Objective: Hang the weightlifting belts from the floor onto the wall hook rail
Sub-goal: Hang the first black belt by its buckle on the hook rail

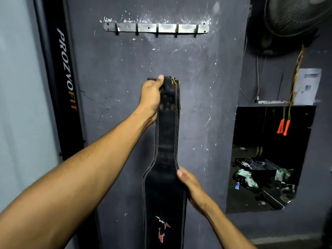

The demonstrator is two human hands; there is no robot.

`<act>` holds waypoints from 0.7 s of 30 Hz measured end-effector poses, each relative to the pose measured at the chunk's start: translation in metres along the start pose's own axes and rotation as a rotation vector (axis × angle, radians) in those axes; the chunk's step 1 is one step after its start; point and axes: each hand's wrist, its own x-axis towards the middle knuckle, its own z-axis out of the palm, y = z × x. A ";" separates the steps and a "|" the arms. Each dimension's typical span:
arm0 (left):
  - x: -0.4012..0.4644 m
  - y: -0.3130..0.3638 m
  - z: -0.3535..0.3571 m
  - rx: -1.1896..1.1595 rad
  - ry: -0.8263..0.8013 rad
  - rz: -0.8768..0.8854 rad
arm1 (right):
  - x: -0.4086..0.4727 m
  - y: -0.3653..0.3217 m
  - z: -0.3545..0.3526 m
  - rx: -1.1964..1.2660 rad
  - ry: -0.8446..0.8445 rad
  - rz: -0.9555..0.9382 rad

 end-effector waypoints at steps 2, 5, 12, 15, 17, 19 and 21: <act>0.001 -0.014 0.005 0.007 -0.006 -0.038 | 0.030 -0.054 -0.002 0.022 0.029 -0.056; 0.001 -0.039 0.019 0.061 0.010 -0.067 | 0.074 -0.137 -0.012 0.040 0.137 -0.155; 0.026 -0.074 0.047 0.188 0.044 -0.043 | 0.138 -0.198 -0.038 -0.337 0.502 -0.289; 0.038 -0.077 0.063 0.334 0.040 -0.056 | 0.162 -0.202 -0.056 -0.335 0.559 -0.342; 0.050 -0.078 0.072 0.409 0.037 -0.090 | 0.177 -0.203 -0.068 -0.339 0.576 -0.441; 0.064 -0.077 0.080 0.367 0.021 -0.211 | 0.188 -0.206 -0.080 -0.402 0.599 -0.571; 0.079 -0.075 0.086 0.316 -0.019 -0.267 | 0.199 -0.208 -0.091 -0.463 0.601 -0.694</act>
